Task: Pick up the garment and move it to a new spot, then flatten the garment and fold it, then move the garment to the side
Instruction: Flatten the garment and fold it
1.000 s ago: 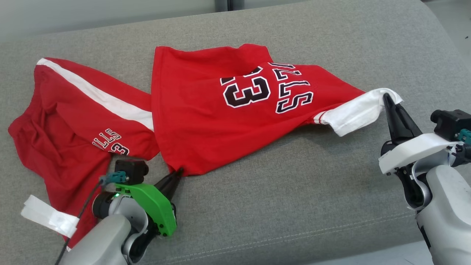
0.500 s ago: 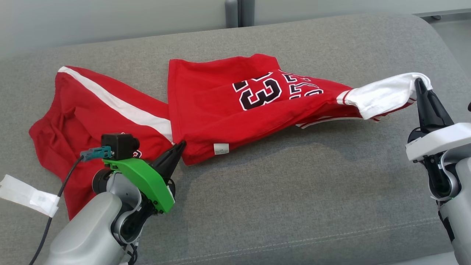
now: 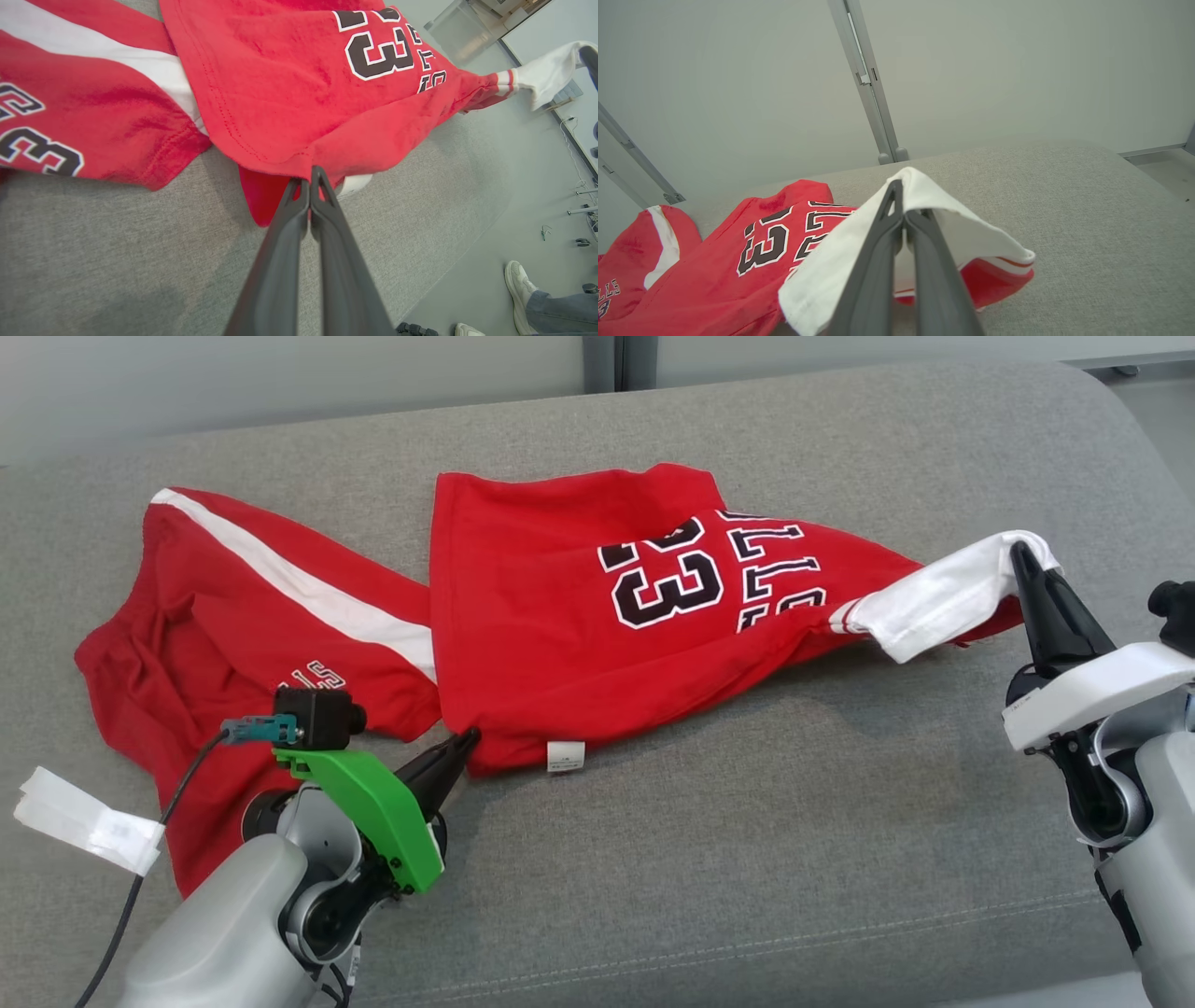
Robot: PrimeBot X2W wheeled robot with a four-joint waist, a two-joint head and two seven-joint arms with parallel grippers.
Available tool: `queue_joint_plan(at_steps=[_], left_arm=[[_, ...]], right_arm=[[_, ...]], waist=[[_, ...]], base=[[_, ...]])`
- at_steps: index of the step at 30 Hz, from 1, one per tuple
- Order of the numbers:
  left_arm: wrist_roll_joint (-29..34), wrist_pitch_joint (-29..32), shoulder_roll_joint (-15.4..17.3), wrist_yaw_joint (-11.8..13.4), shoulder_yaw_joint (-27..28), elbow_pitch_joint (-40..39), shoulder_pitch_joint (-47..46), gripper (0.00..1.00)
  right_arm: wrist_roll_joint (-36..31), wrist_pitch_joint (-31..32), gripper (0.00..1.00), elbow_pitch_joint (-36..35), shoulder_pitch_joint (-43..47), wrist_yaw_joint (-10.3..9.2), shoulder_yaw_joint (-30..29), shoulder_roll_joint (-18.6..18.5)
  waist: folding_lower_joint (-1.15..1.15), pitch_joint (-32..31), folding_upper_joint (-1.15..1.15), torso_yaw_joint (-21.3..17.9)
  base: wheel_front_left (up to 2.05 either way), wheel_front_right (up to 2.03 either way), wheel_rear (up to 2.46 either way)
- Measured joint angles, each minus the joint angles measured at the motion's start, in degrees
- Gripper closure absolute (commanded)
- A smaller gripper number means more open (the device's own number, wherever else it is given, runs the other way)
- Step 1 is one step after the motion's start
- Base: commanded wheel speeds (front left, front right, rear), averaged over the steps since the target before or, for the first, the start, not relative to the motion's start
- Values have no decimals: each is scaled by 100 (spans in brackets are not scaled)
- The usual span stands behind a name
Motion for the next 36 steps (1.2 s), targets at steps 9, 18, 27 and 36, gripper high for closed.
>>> queue_joint_plan(at_steps=[9,18,27,36], left_arm=[[0,30,-70,-1,-14,203,-4,100],[7,-88,-257,-5,-80,436,-6,2],[34,-140,-252,-67,-107,472,-8,0],[44,-158,-256,-104,-318,401,60,0]], right_arm=[[35,46,100,-27,0,0,140,40],[42,45,100,-21,0,0,111,29],[87,35,100,3,0,0,82,8],[101,-8,100,45,1,0,82,-9]], waist=[[0,269,0,-123],[0,374,0,-175],[0,395,0,-121],[0,353,0,-52]], base=[[0,0,0],[0,0,0],[0,0,0],[0,0,0]])
